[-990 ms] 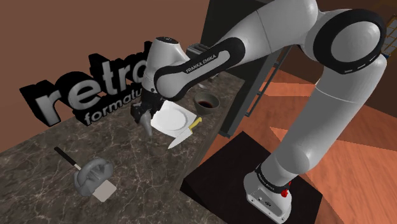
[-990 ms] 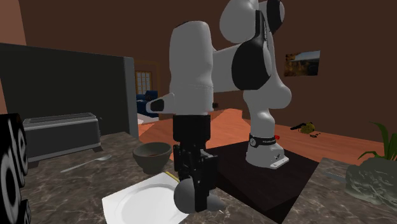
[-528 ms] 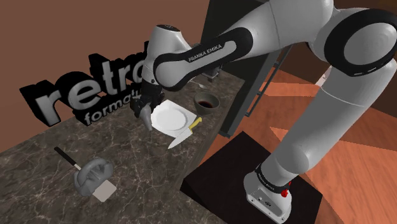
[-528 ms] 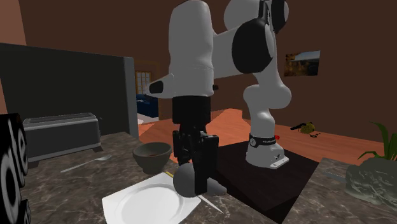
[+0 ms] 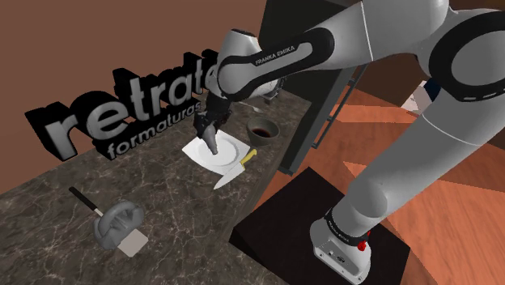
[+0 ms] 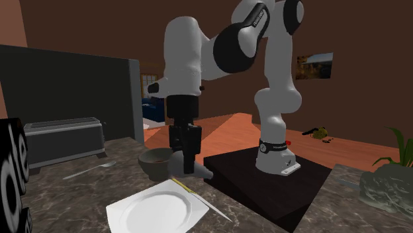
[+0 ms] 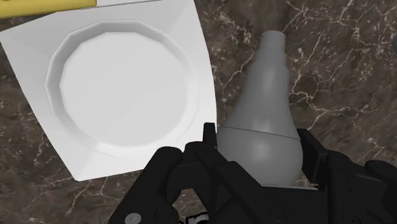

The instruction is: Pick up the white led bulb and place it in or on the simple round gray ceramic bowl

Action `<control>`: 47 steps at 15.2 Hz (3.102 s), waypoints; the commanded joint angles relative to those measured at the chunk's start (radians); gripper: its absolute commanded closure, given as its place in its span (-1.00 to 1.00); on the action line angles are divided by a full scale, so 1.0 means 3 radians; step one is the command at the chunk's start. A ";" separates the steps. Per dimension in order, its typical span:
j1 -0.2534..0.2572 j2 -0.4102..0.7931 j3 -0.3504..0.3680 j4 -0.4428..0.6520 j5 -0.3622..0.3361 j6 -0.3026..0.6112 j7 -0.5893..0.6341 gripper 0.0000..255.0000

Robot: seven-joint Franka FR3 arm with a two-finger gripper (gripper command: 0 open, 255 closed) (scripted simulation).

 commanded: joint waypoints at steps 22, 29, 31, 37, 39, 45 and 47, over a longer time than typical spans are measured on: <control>-0.0953 0.0087 -0.1014 0.0262 0.0083 -0.0541 -0.1966 1.00; -0.1055 0.0305 -0.1111 0.0352 0.0049 -0.0456 -0.2166 1.00; -0.1051 0.0358 -0.1110 0.0321 0.0051 -0.0372 -0.2179 1.00; -0.1041 0.0535 -0.1106 0.0243 0.0057 -0.0121 -0.2218 1.00; -0.1036 0.0627 -0.1106 0.0215 0.0058 -0.0003 -0.2236 1.00; -0.1036 0.0627 -0.1106 0.0215 0.0058 -0.0003 -0.2236 1.00; -0.1036 0.0627 -0.1106 0.0215 0.0058 -0.0003 -0.2236 1.00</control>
